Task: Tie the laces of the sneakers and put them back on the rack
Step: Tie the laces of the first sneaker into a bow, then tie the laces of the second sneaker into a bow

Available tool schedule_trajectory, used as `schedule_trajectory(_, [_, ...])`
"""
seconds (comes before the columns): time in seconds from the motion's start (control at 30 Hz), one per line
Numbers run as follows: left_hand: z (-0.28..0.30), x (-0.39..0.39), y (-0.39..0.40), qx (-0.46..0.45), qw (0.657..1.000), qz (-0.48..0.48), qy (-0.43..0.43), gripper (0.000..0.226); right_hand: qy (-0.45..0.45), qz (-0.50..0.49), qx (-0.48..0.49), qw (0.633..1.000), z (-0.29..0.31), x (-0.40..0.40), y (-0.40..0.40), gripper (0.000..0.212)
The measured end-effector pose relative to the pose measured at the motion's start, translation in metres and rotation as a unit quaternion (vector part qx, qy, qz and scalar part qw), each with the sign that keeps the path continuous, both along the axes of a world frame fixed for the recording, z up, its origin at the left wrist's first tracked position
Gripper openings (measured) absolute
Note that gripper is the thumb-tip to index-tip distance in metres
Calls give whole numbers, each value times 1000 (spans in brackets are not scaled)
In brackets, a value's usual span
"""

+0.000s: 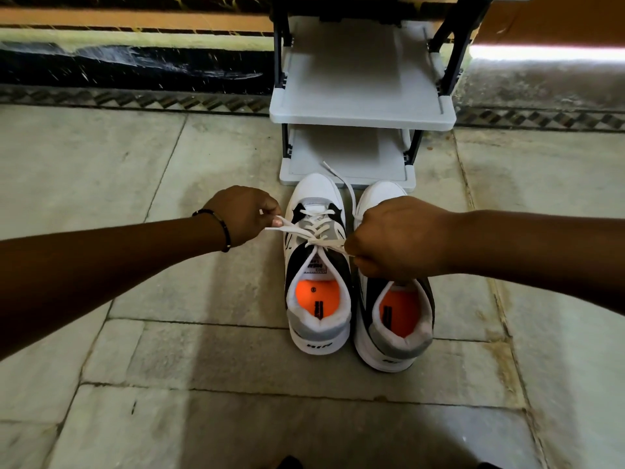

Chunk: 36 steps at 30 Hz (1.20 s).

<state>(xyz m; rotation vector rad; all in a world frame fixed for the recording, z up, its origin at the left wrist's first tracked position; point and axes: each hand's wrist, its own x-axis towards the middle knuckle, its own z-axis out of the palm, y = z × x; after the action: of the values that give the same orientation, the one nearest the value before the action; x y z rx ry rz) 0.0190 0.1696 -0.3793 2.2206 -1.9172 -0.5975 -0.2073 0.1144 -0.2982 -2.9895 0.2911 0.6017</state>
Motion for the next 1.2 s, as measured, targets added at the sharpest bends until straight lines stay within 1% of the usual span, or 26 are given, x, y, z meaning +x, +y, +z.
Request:
schedule_trajectory(0.13, [4,-1,-4,34,999,8,-20,18,4,-12,31,999,-10,3,3,24])
schedule_trajectory(0.23, [10,-5,-11,66,997,16,-32,19,10,-36,68,997,-17,2,3,21])
schedule_trajectory(0.33, [17,-17,-15,86,994,-3,-73,29,32,-56,97,993,-15,-7,1,19])
schedule_trajectory(0.4, [22,-28,-16,69,991,-28,-109,40,22,-91,133,987,-11,-15,-3,21])
schedule_trajectory(0.43, [25,-32,-16,53,992,-37,-111,41,12,-114,155,981,-8,-19,-6,23])
schedule_trajectory(0.53, [34,-46,-19,29,994,-65,-81,40,-21,-171,189,967,3,-29,-19,21])
schedule_trajectory(0.63, [41,-59,-23,42,990,-107,-76,35,-26,-195,144,970,6,-36,-34,20])
schedule_trajectory(0.7, [41,-70,-26,44,988,-132,-63,33,7,-213,105,971,3,-39,-44,22])
schedule_trajectory(0.73, [40,-78,-27,43,988,-141,-47,33,42,-225,98,968,1,-40,-48,26])
schedule_trajectory(0.8, [33,-94,-30,43,989,-142,13,31,103,-269,134,948,-6,-43,-52,32])
schedule_trajectory(0.83, [29,-103,-30,38,989,-135,49,30,105,-299,167,934,-10,-44,-52,33])
schedule_trajectory(0.9, [23,-120,-31,31,988,-119,96,31,38,-372,230,899,-21,-48,-49,28])
schedule_trajectory(0.97, [18,-135,-32,34,987,-115,103,37,-37,-433,278,857,-33,-52,-44,17])
schedule_trajectory(1.0, [16,-140,-31,33,988,-110,103,40,-56,-453,303,837,-37,-54,-41,12])
schedule_trajectory(1.03, [14,-144,-31,28,989,-98,109,38,-70,-469,327,817,-41,-57,-39,7])
schedule_trajectory(1.1, [11,-145,-32,11,988,-59,143,25,-93,-497,369,780,-45,-62,-37,3])
schedule_trajectory(1.2, [9,-140,-32,-34,978,-24,207,11,-126,-522,430,726,-48,-70,-38,8])
